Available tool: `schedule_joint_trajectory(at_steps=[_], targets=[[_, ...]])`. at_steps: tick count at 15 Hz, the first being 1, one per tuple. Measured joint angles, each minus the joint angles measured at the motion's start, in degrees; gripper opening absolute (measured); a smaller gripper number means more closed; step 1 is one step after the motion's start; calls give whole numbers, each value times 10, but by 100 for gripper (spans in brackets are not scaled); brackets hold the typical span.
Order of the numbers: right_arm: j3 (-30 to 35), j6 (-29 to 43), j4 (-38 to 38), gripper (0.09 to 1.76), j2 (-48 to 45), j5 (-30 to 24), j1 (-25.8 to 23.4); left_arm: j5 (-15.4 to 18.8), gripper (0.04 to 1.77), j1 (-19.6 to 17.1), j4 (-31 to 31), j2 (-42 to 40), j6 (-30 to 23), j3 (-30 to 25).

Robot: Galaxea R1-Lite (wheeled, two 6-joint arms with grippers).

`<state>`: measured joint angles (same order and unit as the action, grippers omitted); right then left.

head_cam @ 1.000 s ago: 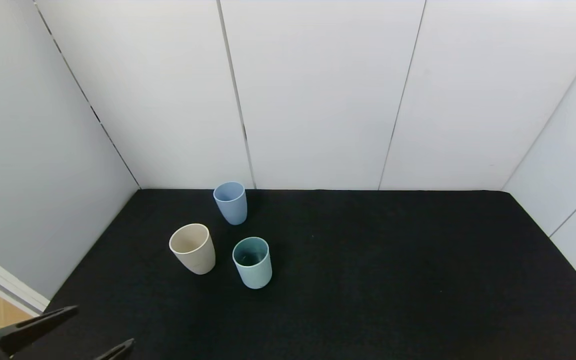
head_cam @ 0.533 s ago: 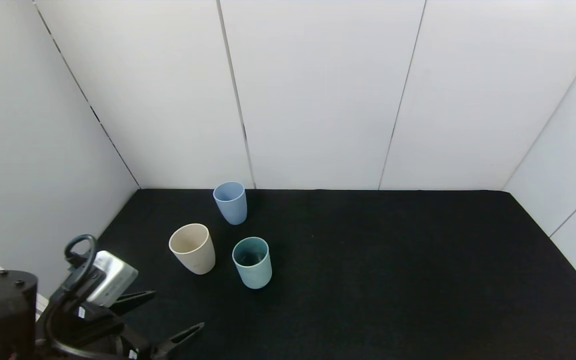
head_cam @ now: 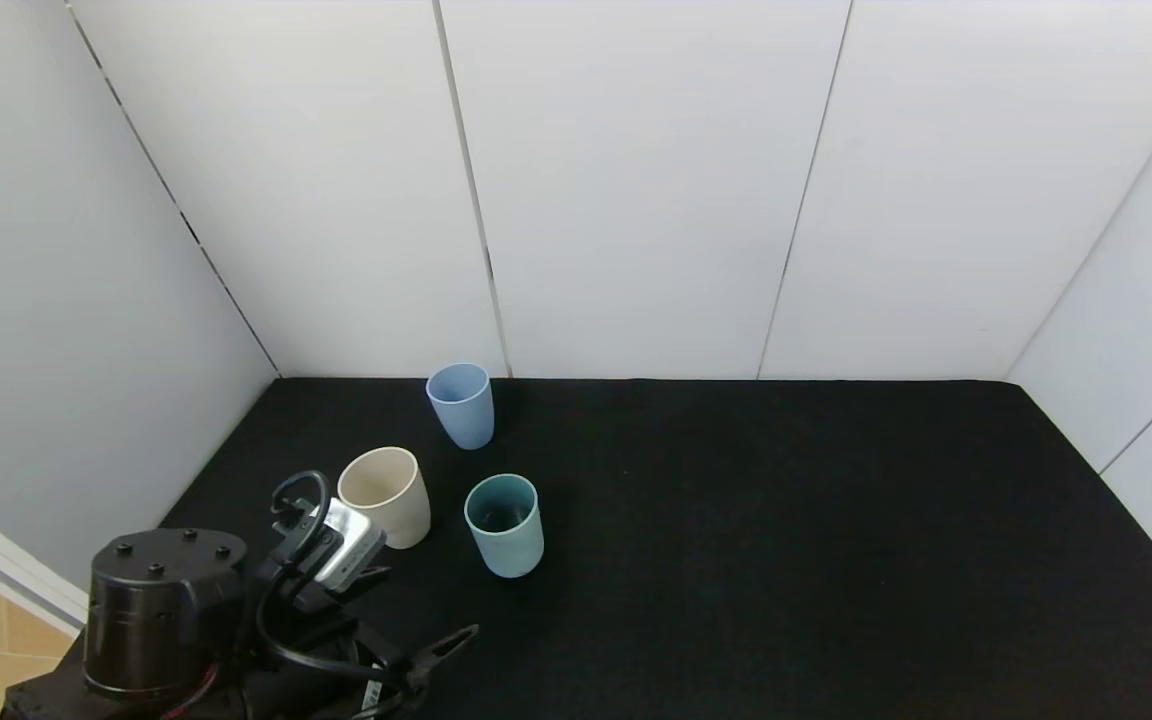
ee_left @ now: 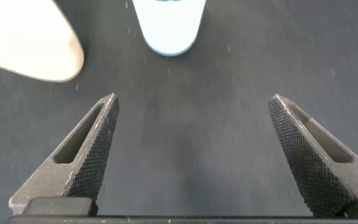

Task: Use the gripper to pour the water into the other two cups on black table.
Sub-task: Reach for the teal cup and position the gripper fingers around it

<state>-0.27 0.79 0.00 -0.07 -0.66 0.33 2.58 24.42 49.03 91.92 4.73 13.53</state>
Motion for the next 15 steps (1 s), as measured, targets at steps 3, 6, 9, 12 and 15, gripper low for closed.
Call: schedule_joint_trajectory(at_steps=[3, 6, 9, 12, 15], targets=[[0, 0, 0, 171, 0, 0, 0, -4, 172, 6, 129, 78, -2, -20], [0, 0, 0, 171, 0, 0, 0, -5, 172, 11, 255, 156, -9, -44], [0, 0, 0, 171, 0, 0, 0, -6, 172, 13, 316, 206, -18, -57], [0, 0, 0, 171, 0, 0, 0, -7, 172, 11, 337, 234, -18, -50], [0, 0, 0, 171, 0, 0, 0, -8, 172, 10, 370, 262, -16, -39]])
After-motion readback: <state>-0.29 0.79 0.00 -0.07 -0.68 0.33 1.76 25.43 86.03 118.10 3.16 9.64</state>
